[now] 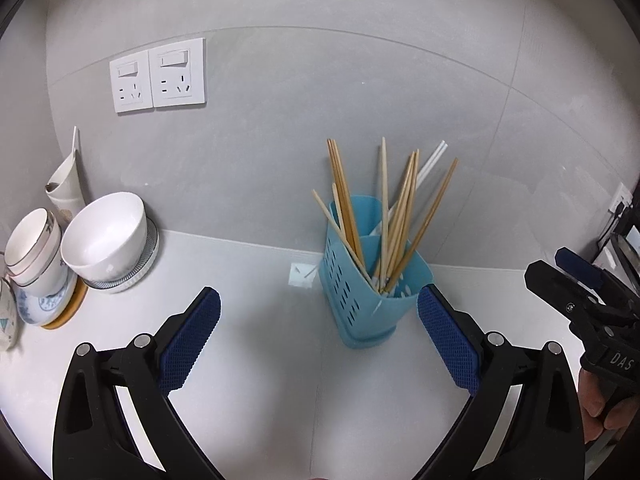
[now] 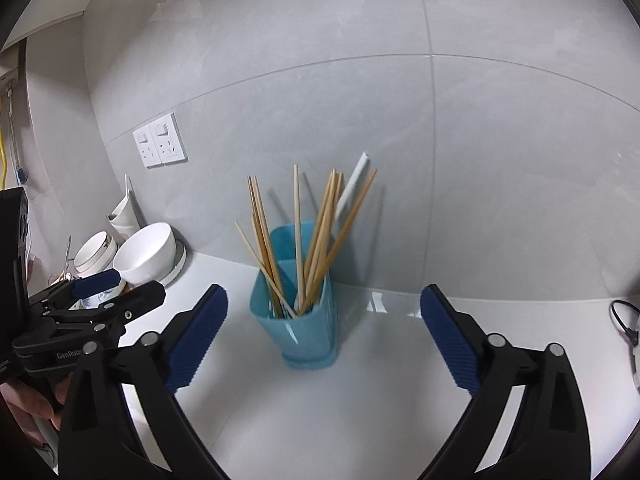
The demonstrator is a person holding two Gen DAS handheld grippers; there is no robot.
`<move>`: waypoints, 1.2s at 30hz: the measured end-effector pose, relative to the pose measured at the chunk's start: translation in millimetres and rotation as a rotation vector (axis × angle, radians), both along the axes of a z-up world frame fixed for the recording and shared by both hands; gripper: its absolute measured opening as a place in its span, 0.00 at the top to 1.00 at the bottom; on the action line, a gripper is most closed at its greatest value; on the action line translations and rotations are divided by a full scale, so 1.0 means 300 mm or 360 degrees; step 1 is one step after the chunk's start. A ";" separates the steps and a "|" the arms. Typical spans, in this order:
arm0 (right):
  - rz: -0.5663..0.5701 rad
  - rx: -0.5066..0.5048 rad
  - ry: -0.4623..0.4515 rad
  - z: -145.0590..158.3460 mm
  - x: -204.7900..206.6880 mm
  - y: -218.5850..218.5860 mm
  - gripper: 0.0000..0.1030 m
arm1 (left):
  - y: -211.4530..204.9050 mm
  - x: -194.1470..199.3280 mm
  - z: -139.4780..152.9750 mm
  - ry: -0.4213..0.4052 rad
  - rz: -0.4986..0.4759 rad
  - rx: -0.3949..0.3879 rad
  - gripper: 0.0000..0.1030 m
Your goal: Organize utensils
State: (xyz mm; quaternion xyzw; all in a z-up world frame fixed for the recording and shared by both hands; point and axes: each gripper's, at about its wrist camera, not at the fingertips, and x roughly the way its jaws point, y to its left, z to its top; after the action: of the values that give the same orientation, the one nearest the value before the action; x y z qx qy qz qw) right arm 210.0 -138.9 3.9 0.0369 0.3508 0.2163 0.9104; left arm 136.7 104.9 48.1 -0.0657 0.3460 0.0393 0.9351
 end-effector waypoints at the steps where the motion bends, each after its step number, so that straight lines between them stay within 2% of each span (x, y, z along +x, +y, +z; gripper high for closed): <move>1: 0.0006 -0.0014 0.0014 0.000 -0.008 -0.004 0.07 | -0.004 -0.008 -0.002 0.0004 -0.0002 0.0002 0.06; 11: -0.0025 -0.0137 0.0107 -0.019 -0.043 -0.015 0.07 | -0.027 -0.038 -0.015 0.0060 -0.0019 -0.0011 0.06; 36: -0.0079 -0.0197 0.0179 -0.046 -0.018 -0.003 0.07 | -0.050 -0.020 -0.029 0.0111 -0.0043 0.0009 0.06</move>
State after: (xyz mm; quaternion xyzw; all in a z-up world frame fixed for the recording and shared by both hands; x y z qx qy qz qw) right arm 204.5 -139.8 -9.7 0.0012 0.4131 0.1692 0.8948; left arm 130.6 89.9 39.5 -0.0570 0.3791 0.0298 0.9231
